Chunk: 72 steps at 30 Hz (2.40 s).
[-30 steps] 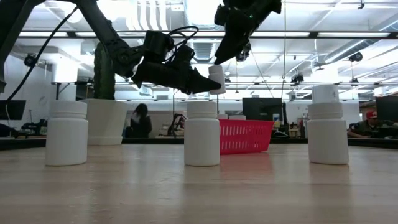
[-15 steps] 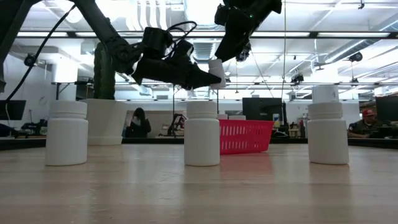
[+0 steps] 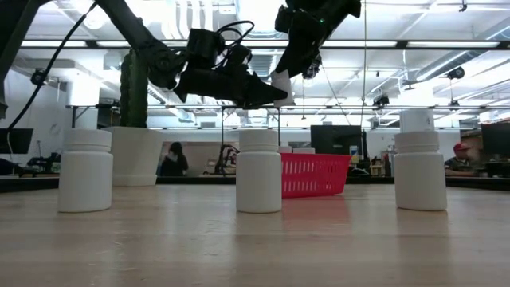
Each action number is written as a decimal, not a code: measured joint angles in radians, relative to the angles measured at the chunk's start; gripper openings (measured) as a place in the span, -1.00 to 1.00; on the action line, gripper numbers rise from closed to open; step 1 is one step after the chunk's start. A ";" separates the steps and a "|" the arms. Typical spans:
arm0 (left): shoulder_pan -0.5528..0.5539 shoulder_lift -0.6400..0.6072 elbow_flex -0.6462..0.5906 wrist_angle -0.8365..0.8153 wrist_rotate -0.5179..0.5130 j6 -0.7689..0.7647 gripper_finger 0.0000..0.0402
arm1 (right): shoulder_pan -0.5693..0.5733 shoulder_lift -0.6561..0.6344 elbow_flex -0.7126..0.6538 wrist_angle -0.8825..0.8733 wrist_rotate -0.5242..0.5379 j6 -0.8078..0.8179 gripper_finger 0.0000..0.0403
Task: Pick and place pill bottles into a basket
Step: Put the white pill bottle into the red bin
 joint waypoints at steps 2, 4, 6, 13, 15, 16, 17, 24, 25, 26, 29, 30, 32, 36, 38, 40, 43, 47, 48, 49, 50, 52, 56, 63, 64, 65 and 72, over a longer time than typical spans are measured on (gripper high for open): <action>0.000 0.000 0.000 -0.003 0.000 0.000 -0.34 | 0.000 0.000 0.000 0.000 0.000 0.000 0.78; 0.000 0.000 0.000 -0.004 0.000 0.001 -0.34 | 0.000 0.002 0.000 0.000 0.000 0.000 0.78; 0.000 -0.001 0.000 -0.003 0.000 0.009 -0.34 | 0.000 0.005 0.000 -0.001 0.000 0.000 0.75; 0.000 -0.001 0.000 -0.004 0.000 0.016 -0.34 | 0.000 0.018 -0.001 -0.006 0.000 0.007 0.60; 0.000 -0.002 -0.001 -0.004 0.000 0.016 -0.34 | 0.000 0.022 -0.001 -0.007 0.000 0.009 0.53; 0.000 -0.002 -0.001 -0.004 0.000 0.016 -0.34 | 0.000 0.023 -0.001 -0.007 0.000 0.011 0.49; 0.000 -0.002 -0.001 -0.004 0.000 0.016 -0.34 | 0.000 0.025 -0.001 -0.007 0.000 0.011 0.43; 0.000 -0.002 -0.001 -0.006 -0.003 0.013 -0.34 | 0.001 0.026 -0.001 -0.010 -0.003 0.004 -0.15; 0.000 -0.002 -0.001 -0.008 -0.003 0.007 -0.34 | 0.001 0.026 -0.001 -0.010 -0.002 -0.005 -0.23; 0.000 -0.002 -0.001 -0.010 -0.003 0.005 -0.34 | 0.001 0.026 -0.001 -0.010 -0.001 -0.013 -0.29; 0.000 -0.002 -0.001 -0.013 -0.004 0.008 -0.34 | 0.001 0.026 -0.001 -0.014 0.000 -0.025 -0.29; 0.000 -0.002 -0.001 -0.016 -0.004 0.008 -0.34 | 0.001 0.026 -0.001 -0.014 0.000 -0.025 -0.29; 0.000 -0.002 -0.001 -0.023 -0.003 0.009 -0.34 | 0.001 0.026 -0.001 -0.016 0.000 -0.020 -0.29; 0.000 -0.003 -0.006 -0.022 -0.001 0.009 -0.34 | 0.001 0.026 0.010 -0.030 0.000 -0.014 -0.29; 0.000 -0.005 -0.009 -0.020 -0.001 0.009 -0.33 | 0.002 0.027 0.016 -0.035 0.000 -0.013 -0.29; 0.000 -0.005 -0.011 -0.019 0.000 0.011 -0.29 | 0.002 0.028 0.026 -0.043 0.000 -0.010 -0.29; 0.000 -0.005 -0.008 -0.017 0.004 0.001 -0.17 | 0.002 0.029 0.033 -0.053 -0.001 -0.006 -0.29; 0.001 -0.002 -0.009 -0.040 0.003 0.004 0.04 | 0.000 0.026 0.035 -0.073 0.000 -0.003 -0.29; 0.001 -0.002 -0.009 -0.040 0.003 0.001 0.09 | -0.001 0.026 0.035 -0.074 0.001 -0.003 -0.29; 0.001 -0.002 -0.009 -0.039 0.003 0.001 0.14 | -0.001 0.026 0.035 -0.078 0.002 -0.003 -0.29; 0.001 -0.002 -0.012 -0.037 0.004 0.000 0.19 | -0.001 0.026 0.035 -0.081 0.003 -0.004 -0.29; 0.000 -0.002 -0.018 -0.038 0.004 0.001 0.26 | -0.001 0.026 0.035 -0.084 0.004 -0.004 -0.29; 0.004 -0.002 -0.022 -0.044 0.000 0.001 0.32 | 0.000 0.025 0.035 -0.093 0.003 0.001 -0.29; 0.043 -0.011 -0.035 -0.164 -0.008 0.017 0.33 | 0.004 0.025 0.035 -0.140 0.003 0.026 -0.29; 0.048 -0.017 -0.038 -0.163 -0.009 0.016 0.33 | 0.007 0.025 0.035 -0.140 0.003 0.026 -0.29; 0.051 -0.026 -0.042 -0.163 -0.010 0.016 0.33 | 0.012 0.025 0.035 -0.139 0.003 0.026 -0.29; 0.069 -0.120 -0.090 -0.160 -0.010 0.017 0.33 | 0.050 0.021 0.035 -0.134 0.000 0.052 -0.29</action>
